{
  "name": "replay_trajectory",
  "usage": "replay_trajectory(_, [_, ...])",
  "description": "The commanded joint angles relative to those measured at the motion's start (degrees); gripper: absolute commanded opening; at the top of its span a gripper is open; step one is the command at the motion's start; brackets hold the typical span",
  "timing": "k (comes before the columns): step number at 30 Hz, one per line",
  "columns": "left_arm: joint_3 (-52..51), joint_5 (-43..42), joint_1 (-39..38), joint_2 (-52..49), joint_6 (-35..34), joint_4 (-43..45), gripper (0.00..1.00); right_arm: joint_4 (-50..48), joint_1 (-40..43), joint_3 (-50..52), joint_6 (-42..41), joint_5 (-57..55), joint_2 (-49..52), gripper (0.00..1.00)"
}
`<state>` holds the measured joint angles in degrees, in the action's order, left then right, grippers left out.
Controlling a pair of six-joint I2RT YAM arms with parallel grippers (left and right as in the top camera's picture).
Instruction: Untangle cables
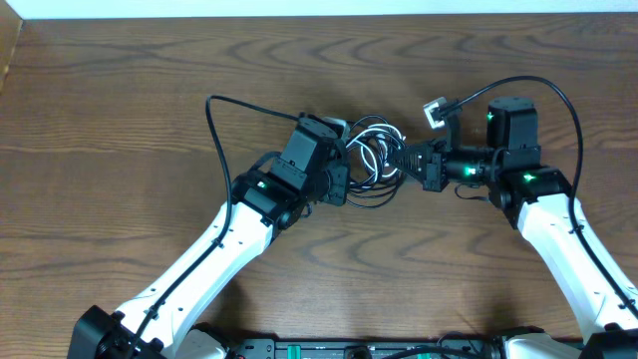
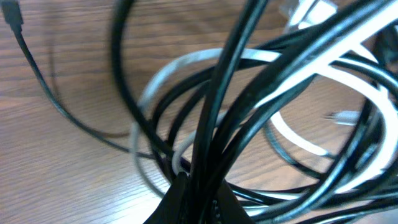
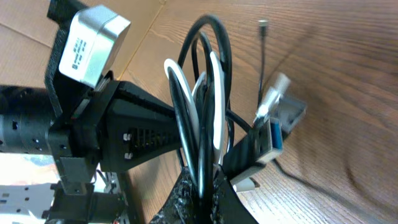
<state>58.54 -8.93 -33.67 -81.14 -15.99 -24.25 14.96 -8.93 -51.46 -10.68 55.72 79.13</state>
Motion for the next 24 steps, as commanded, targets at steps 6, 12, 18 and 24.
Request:
replay_trajectory(6, [0.3, 18.9, 0.5, -0.5, 1.5, -6.5, 0.07, -2.5, 7.8, -0.7, -1.5, 6.9, -0.8, 0.01])
replay_trajectory(12, [0.3, 18.6, 4.4, -0.1, 0.8, -6.7, 0.08, 6.4, 15.0, -0.7, -2.8, -7.1, -0.8, 0.01])
replay_trajectory(18, [0.3, 2.6, 7.5, 1.7, 1.3, -3.1, 0.08, 17.0, 15.8, -0.7, -2.4, -25.7, -0.8, 0.01])
replay_trajectory(24, [0.3, -50.1, 7.6, 2.1, 8.3, 13.8, 0.07, 17.6, 12.3, -0.7, 6.0, -10.7, -0.8, 0.32])
